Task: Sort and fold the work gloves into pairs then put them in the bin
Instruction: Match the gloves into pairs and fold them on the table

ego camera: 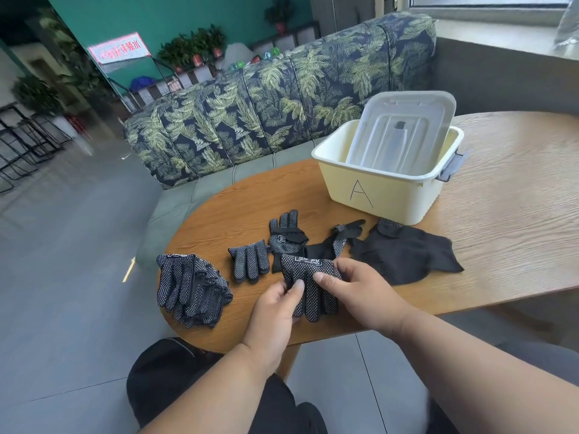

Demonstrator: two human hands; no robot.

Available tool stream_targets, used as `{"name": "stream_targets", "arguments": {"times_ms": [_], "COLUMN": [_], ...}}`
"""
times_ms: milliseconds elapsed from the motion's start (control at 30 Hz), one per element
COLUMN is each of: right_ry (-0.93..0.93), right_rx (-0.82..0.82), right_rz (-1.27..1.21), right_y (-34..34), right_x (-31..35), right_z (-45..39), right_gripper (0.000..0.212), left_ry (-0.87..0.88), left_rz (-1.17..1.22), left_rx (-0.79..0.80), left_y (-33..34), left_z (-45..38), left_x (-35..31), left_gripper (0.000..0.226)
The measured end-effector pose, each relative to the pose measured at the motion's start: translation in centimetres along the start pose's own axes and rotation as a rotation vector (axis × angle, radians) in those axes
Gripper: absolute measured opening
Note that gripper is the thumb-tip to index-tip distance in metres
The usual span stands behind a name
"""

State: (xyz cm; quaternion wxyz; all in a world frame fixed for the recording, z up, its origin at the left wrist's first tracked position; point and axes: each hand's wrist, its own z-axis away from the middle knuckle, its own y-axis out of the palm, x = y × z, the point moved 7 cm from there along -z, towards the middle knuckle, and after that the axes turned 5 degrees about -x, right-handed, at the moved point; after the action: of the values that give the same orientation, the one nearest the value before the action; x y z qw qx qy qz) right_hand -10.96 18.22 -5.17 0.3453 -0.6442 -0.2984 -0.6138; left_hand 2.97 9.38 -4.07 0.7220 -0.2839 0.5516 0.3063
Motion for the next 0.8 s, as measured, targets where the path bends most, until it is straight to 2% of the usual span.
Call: {"name": "stream_targets", "arguments": {"times_ms": [100,200,367,467,667,800], "right_ry": [0.035,0.077,0.105,0.122,0.126,0.139], "right_rx": [-0.036,-0.046,-0.057,-0.049,-0.029,-0.033], "right_rz": [-0.076,-0.153,-0.16,-0.203,-0.206,-0.135], "right_y": [-0.4,-0.5,0.2,0.7,1.0,0.7], "right_x": [-0.2,-0.4,-0.7,-0.9,-0.7,-0.9], "right_z": [-0.1,-0.1,-0.1,-0.1,-0.1,0.0], "right_gripper": [0.036,0.036,0.036,0.032,0.036,0.03], "left_ry": [-0.147,-0.208,-0.331,-0.374,-0.33,-0.299], "left_rz": [0.174,0.268,0.561,0.632,0.644,0.663], "left_rx": [0.034,0.074,0.095,0.079,-0.029,-0.173], "left_y": [0.3,0.5,0.8,1.2,0.7,-1.3], "left_z": [0.2,0.5,0.6,0.6,-0.6,-2.7], "left_x": [1.1,1.6,2.6,3.5,2.1,0.6], "left_gripper": [0.025,0.024,0.042,0.053,0.033,0.015]}}
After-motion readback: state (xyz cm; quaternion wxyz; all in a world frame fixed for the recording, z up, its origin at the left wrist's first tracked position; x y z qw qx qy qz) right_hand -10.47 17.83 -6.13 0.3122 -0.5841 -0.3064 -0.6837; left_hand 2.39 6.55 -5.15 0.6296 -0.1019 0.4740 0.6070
